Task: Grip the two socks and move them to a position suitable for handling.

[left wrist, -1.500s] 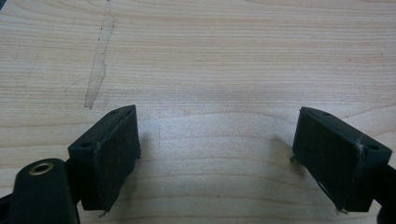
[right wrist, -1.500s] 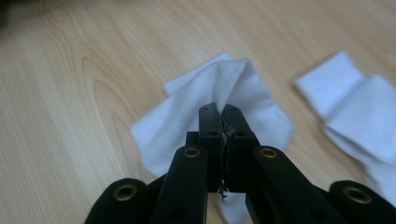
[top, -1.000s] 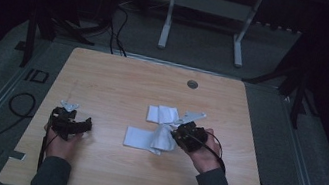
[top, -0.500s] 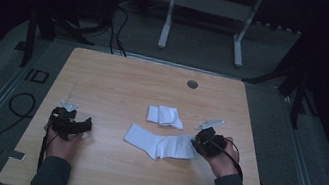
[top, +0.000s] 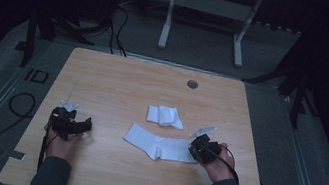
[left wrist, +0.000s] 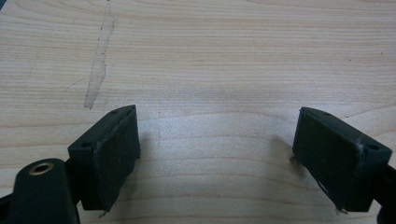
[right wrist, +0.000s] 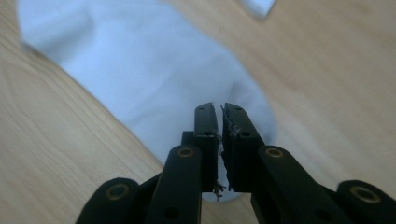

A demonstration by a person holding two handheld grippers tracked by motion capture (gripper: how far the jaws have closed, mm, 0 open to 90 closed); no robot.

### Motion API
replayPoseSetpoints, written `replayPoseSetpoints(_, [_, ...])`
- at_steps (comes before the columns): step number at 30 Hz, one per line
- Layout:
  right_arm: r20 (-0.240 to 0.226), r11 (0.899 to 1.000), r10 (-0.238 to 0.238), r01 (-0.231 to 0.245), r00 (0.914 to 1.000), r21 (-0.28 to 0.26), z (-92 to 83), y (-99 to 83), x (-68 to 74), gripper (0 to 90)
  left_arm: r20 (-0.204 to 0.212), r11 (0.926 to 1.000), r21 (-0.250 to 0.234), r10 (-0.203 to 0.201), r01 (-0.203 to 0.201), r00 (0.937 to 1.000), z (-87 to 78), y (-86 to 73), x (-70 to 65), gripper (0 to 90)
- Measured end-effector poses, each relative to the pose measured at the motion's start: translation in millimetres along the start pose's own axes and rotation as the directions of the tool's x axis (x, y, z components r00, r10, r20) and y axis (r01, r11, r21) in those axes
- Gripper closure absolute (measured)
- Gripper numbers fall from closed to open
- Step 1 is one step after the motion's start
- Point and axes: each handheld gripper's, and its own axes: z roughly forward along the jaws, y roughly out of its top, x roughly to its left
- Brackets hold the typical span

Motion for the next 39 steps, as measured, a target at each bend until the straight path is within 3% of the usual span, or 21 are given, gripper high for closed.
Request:
replayPoseSetpoints(3, [0.006,1.000,0.006,-0.006,1.0000,0.025,11.2,-7.9,1.3,88.1,0.000,1.0000,0.001,0.000,0.000,1.0000,-0.1,0.0,0.0,14.8])
replayPoseSetpoints(7, [-0.003,1.000,0.017,-0.017,0.9998,0.006,12.4,-13.3,3.6,88.8,0.000,1.0000,0.001,0.000,0.000,1.0000,-0.1,0.0,0.0,14.8])
replayPoseSetpoints(25, [-0.067,0.998,-0.060,0.058,0.9960,-0.037,16.3,-3.7,31.8,88.5,0.000,1.0000,0.000,0.001,-0.001,1.0000,0.0,0.0,0.0,14.8])
replayPoseSetpoints(30, [-0.102,0.996,-0.083,0.079,0.9913,-0.044,15.4,0.2,31.0,82.7,0.000,1.0000,0.001,0.001,0.000,1.0000,-0.1,0.0,0.0,14.8])
replayPoseSetpoints(35, [-0.081,0.994,-0.063,0.055,0.9947,-0.091,9.2,12.5,25.2,83.6,-0.001,1.0000,0.001,0.000,0.000,1.0000,-0.1,0.0,0.0,14.7])
replayPoseSetpoints(38, [-0.060,0.992,-0.057,0.050,0.9965,-0.118,5.8,24.9,20.0,86.3,0.000,1.0000,0.001,0.000,0.000,1.0000,0.0,0.0,0.0,14.8])
replayPoseSetpoints(39, [-0.038,0.990,-0.047,0.041,0.9982,-0.133,6.9,37.3,12.9,89.4,0.000,1.0000,0.001,0.000,0.000,1.0000,-0.1,0.1,0.0,14.8])
